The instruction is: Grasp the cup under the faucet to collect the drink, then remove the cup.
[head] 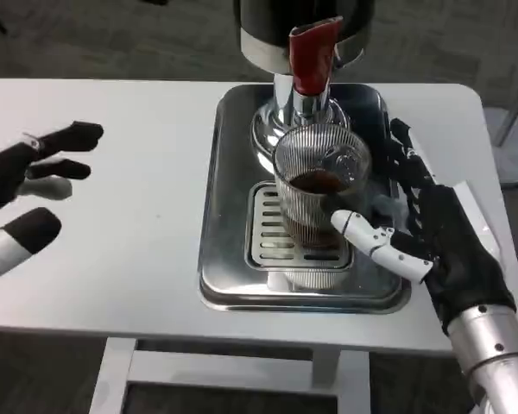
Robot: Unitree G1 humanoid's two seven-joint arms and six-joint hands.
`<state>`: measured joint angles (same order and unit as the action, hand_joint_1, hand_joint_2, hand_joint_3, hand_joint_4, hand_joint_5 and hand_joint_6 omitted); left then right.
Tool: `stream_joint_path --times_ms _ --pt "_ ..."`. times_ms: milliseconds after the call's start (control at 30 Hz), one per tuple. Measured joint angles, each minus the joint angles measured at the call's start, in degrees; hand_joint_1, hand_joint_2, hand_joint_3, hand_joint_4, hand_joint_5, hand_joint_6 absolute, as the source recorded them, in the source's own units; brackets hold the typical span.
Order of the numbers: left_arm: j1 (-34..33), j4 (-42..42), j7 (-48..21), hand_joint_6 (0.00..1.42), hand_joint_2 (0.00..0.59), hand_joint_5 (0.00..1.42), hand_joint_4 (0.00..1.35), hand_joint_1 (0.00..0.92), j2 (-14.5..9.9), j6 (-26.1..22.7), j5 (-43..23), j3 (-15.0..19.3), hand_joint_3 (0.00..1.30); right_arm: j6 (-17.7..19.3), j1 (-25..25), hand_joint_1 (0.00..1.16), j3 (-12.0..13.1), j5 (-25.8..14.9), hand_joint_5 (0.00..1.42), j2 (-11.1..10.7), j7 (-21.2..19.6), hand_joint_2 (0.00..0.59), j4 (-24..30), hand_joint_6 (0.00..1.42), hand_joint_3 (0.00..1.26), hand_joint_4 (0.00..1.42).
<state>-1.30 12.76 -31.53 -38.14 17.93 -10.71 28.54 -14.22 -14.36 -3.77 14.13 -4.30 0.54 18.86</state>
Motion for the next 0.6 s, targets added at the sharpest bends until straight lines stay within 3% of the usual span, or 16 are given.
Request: stream_joint_path --times_ms 167,600 --pt "1.3 0.0 0.0 0.35 0.072 0.26 0.17 0.000 0.0 0.2 0.0 0.1 0.22 2.8 -0.2 0.69 0.1 -2.3 0.06 1.1 0.0 0.233 -2.0 0.25 0.00 0.03" --pt "2.9 -0.1 0.0 0.35 0.076 0.27 0.18 0.000 0.0 0.2 0.0 0.6 0.23 6.5 -0.4 0.62 0.7 -6.8 0.04 1.1 1.0 0.215 -5.2 0.22 0.00 0.00"
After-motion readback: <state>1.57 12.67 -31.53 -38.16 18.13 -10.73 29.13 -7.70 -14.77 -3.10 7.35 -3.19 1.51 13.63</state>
